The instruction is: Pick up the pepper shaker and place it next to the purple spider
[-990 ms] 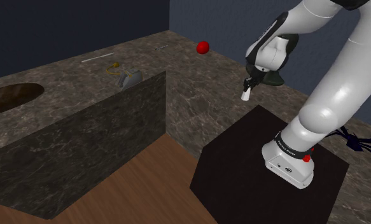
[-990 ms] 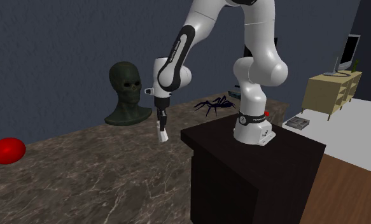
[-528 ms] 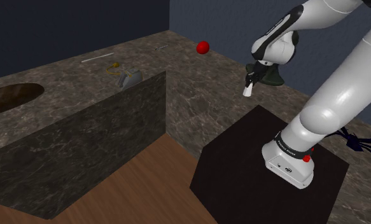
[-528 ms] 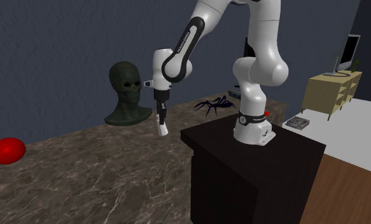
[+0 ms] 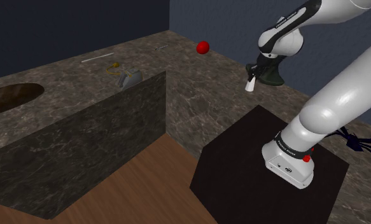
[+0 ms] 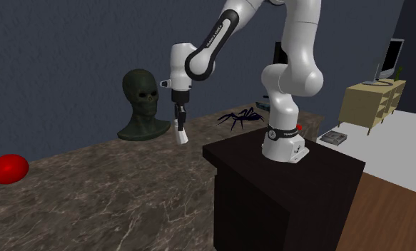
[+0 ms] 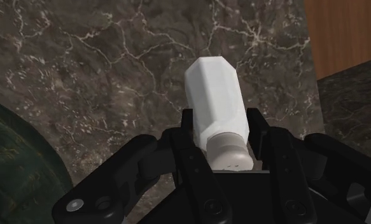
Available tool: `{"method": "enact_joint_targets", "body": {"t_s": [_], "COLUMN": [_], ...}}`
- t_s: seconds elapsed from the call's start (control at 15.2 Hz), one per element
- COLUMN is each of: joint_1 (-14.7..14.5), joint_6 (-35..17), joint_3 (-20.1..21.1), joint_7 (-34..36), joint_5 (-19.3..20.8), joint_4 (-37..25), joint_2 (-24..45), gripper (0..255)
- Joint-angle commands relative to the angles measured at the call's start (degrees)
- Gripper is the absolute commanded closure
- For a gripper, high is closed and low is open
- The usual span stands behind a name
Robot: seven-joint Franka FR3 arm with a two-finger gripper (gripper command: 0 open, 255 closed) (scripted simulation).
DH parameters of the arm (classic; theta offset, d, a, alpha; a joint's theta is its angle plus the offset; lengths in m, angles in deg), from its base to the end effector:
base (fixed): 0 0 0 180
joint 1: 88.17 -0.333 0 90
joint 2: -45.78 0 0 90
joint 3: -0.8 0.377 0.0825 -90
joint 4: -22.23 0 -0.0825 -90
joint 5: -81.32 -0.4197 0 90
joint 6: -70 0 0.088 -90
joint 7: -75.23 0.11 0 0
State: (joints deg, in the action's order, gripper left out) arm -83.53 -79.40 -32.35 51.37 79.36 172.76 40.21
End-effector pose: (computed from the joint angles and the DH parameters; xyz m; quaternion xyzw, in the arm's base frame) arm 0.3565 -0.2745 0.3100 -0.9897 0.1352 -0.0444 0.0151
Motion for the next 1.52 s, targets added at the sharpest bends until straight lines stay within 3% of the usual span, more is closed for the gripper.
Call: {"method": "enact_joint_targets", "body": {"t_s": [0.0,0.86,1.45], "joint_1": [0.6,3.0,15.5], "joint_6": [1.8,13.0,18.0], "joint_3": [0.2,2.8,1.0], "joint_7": [1.4,6.5,3.2], "joint_5": [2.0,8.1,19.7], "joint_4": [-0.1,-3.3,10.0], "joint_2": [-1.9,-10.8,-29.4], "gripper": [255,255,255]}}
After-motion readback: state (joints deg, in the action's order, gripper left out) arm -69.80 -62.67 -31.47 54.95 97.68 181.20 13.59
